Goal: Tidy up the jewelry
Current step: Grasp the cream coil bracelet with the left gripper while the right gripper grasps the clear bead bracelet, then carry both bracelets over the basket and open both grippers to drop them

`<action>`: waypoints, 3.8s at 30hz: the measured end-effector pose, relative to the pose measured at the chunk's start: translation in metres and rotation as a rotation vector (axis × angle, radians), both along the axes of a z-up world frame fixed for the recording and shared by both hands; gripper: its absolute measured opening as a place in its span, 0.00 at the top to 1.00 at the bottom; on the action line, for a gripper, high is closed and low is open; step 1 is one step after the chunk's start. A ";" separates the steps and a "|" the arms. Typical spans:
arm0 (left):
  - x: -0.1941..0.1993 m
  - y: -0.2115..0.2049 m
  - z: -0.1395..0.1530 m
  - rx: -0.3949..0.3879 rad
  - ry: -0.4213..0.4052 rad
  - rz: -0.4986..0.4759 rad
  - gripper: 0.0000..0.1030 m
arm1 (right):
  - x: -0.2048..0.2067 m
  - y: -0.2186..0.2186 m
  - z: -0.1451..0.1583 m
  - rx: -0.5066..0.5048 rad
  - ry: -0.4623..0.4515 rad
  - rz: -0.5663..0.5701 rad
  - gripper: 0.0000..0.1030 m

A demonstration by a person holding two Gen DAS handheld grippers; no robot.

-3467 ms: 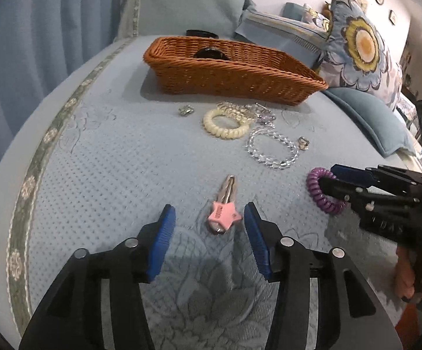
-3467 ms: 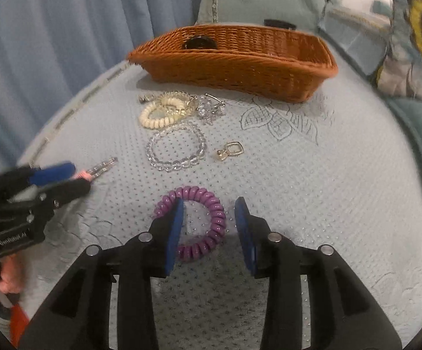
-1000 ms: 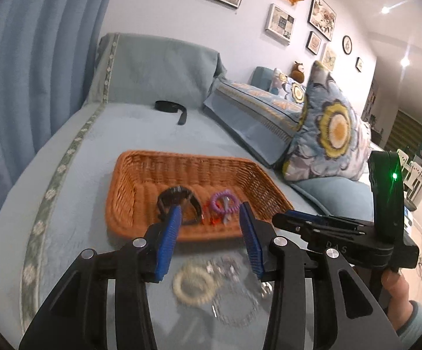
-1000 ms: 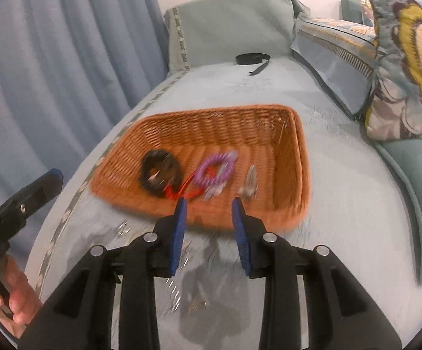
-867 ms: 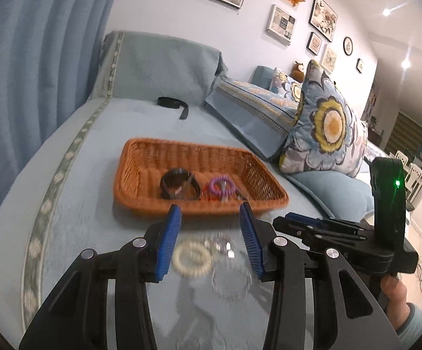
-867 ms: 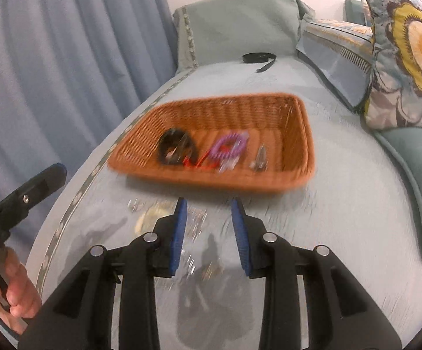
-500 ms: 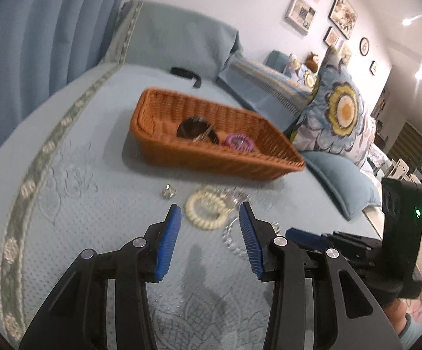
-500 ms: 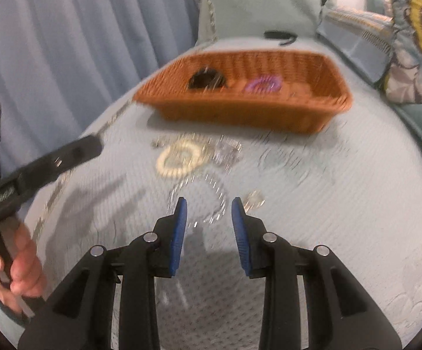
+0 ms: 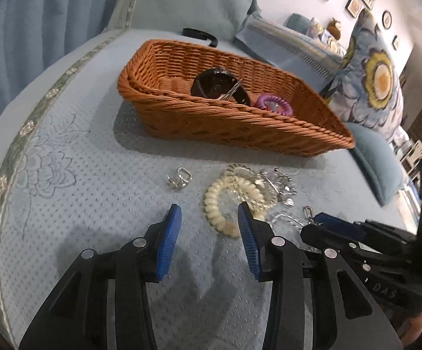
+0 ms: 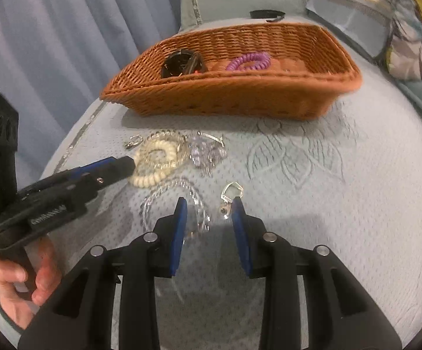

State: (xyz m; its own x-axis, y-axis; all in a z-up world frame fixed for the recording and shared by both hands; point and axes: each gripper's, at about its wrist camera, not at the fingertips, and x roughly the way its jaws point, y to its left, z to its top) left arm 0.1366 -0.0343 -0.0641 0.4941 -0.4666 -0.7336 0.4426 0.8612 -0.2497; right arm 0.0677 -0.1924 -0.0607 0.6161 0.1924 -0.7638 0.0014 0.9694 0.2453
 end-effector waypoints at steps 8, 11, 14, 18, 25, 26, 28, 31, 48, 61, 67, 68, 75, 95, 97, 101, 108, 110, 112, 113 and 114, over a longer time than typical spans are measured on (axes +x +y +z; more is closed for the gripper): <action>0.003 -0.020 -0.003 0.150 -0.054 0.008 0.66 | -0.008 0.013 -0.001 -0.107 -0.020 0.033 0.72; 0.001 -0.017 -0.003 0.170 -0.060 0.015 0.79 | -0.019 0.013 -0.002 -0.109 -0.023 0.060 0.72; -0.010 -0.007 -0.002 0.175 -0.058 0.014 0.87 | -0.028 0.012 -0.002 -0.121 -0.023 0.090 0.74; -0.032 0.007 0.001 0.179 -0.037 0.021 0.89 | -0.030 0.011 -0.001 -0.099 -0.015 0.112 0.74; -0.064 0.022 0.001 0.129 -0.031 0.020 0.87 | -0.028 0.016 -0.001 -0.087 -0.021 0.108 0.74; -0.065 0.023 0.000 0.130 -0.037 0.021 0.87 | -0.027 0.019 -0.002 -0.106 -0.026 0.104 0.74; -0.067 0.018 -0.002 0.160 -0.062 0.013 0.87 | -0.025 0.026 -0.002 -0.157 -0.032 0.105 0.74; -0.073 0.005 -0.003 0.252 -0.122 -0.004 0.90 | -0.027 0.038 -0.002 -0.230 -0.044 0.118 0.79; -0.086 0.023 0.051 0.105 -0.279 0.019 0.92 | -0.039 0.025 0.023 -0.177 -0.107 0.140 0.94; -0.082 0.028 0.051 0.067 -0.284 0.041 0.92 | -0.048 -0.002 0.059 -0.083 -0.175 0.082 0.94; -0.080 0.028 0.053 0.042 -0.283 0.047 0.92 | -0.053 -0.012 0.070 -0.070 -0.203 0.057 0.94; -0.081 0.028 0.054 0.036 -0.288 0.046 0.92 | -0.054 -0.013 0.072 -0.069 -0.208 0.054 0.94; -0.080 0.024 0.061 0.000 -0.296 0.031 0.92 | -0.059 -0.021 0.085 -0.057 -0.242 0.033 0.94; 0.000 -0.008 0.097 0.027 -0.359 0.030 0.92 | 0.014 -0.038 0.140 -0.021 -0.319 -0.008 0.94; 0.017 -0.013 0.095 0.020 -0.345 0.036 0.92 | 0.034 -0.036 0.137 -0.013 -0.308 -0.006 0.94; 0.051 -0.026 0.078 0.023 -0.313 0.047 0.92 | 0.075 -0.030 0.116 -0.016 -0.251 0.004 0.94; 0.074 -0.036 0.049 0.041 -0.274 0.048 0.92 | 0.109 -0.043 0.075 -0.030 -0.166 -0.020 0.94; 0.076 -0.038 0.046 0.044 -0.270 0.043 0.91 | 0.110 -0.050 0.066 -0.026 -0.152 -0.037 0.94; 0.076 -0.039 0.045 0.051 -0.270 0.038 0.91 | 0.110 -0.056 0.058 -0.016 -0.139 -0.055 0.94; 0.075 -0.040 0.044 0.057 -0.272 0.033 0.91 | 0.110 -0.059 0.056 -0.013 -0.134 -0.066 0.94; 0.074 -0.042 0.044 0.059 -0.273 0.029 0.91 | 0.110 -0.062 0.054 -0.008 -0.132 -0.073 0.94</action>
State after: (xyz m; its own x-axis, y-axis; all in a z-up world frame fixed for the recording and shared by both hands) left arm 0.2106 -0.0763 -0.0197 0.6896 -0.4096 -0.5972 0.4615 0.8841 -0.0735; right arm 0.1772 -0.2545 -0.0062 0.7233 0.1380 -0.6766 0.0402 0.9698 0.2407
